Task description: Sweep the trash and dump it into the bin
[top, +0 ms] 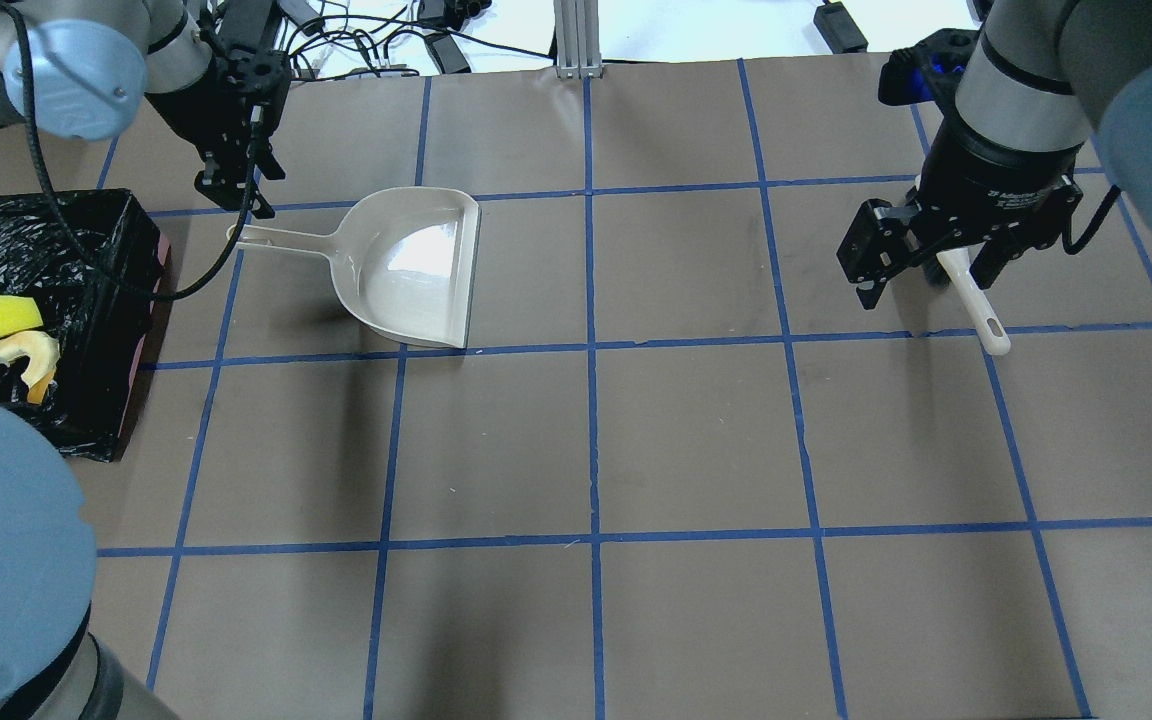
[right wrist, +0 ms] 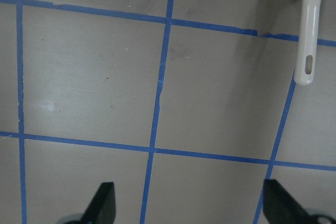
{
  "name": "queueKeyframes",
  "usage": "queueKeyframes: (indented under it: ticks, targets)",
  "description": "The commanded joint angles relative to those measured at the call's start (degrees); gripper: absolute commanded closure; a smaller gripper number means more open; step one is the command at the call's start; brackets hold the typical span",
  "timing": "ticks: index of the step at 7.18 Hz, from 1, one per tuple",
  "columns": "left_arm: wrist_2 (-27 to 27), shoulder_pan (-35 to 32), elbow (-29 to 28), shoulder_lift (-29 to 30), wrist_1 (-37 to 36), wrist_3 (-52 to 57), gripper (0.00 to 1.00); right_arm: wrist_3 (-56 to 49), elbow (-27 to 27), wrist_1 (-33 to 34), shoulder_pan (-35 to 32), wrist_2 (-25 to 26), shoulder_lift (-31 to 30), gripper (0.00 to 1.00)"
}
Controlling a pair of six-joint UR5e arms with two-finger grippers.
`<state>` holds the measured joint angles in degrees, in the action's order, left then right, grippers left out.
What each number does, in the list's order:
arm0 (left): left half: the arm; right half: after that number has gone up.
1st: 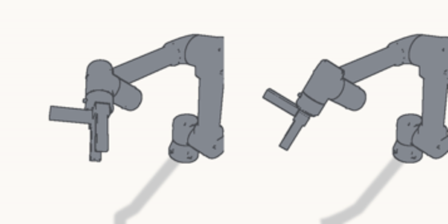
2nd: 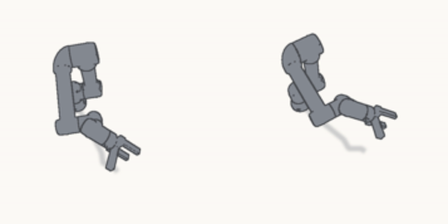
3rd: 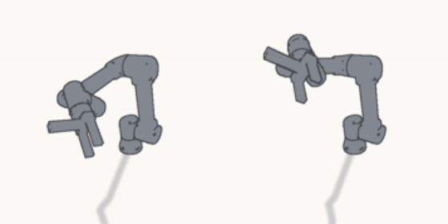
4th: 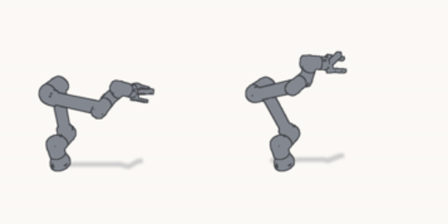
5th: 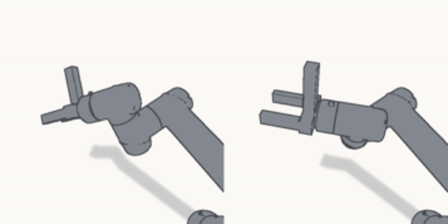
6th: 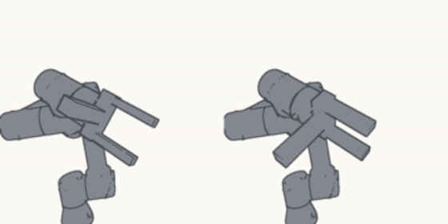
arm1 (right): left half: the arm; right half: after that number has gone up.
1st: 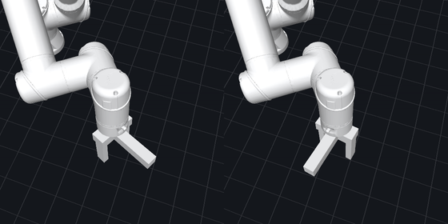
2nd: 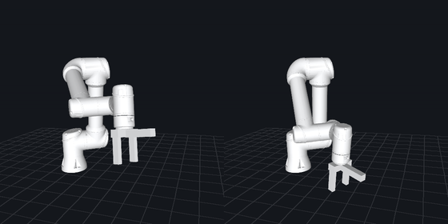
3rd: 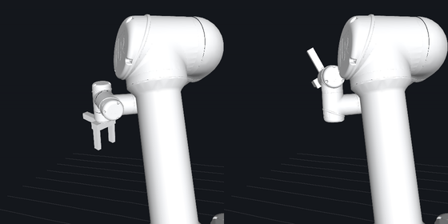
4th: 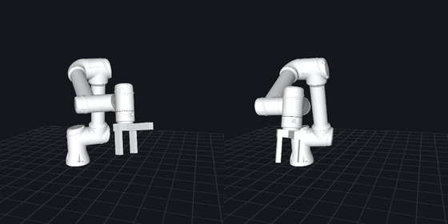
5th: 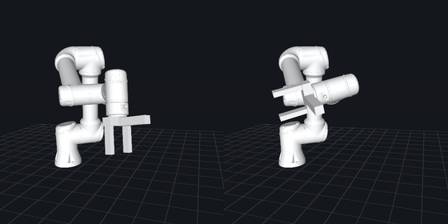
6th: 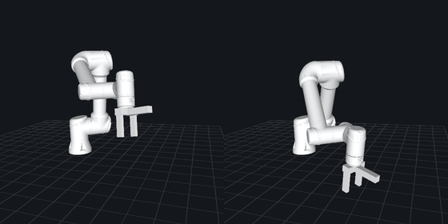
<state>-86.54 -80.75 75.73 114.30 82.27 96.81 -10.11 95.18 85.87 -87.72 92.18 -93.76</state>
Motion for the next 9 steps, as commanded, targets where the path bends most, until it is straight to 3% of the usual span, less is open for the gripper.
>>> queueKeyframes:
  ticks: [1,3,4,6,7,9]
  targets:
    - [0.06,-3.35,-1.90,-5.11,6.22,-12.72,0.39,0.00,0.01,0.00,0.00,-0.07,0.07,0.00]
    - [0.06,-6.50,-1.29,-9.34,10.17,-23.81,0.34,0.00,0.09,0.00,0.00,-0.07,0.07,0.00]
    - [-2.03,-8.88,-0.68,-11.36,11.67,-32.74,0.22,0.00,0.09,0.00,0.00,-0.07,0.07,0.00]
    - [-3.28,-10.31,0.29,-15.40,14.56,-42.21,0.08,0.00,0.01,0.00,0.00,-0.07,-0.02,0.00]
    - [-3.20,-10.22,1.17,-16.99,15.63,-53.81,0.00,0.09,0.09,-0.09,0.00,0.01,-0.02,0.00]
    - [-3.20,-10.13,4.33,-19.89,15.30,-69.50,0.00,0.09,0.01,-0.27,0.00,0.02,-0.02,0.00]
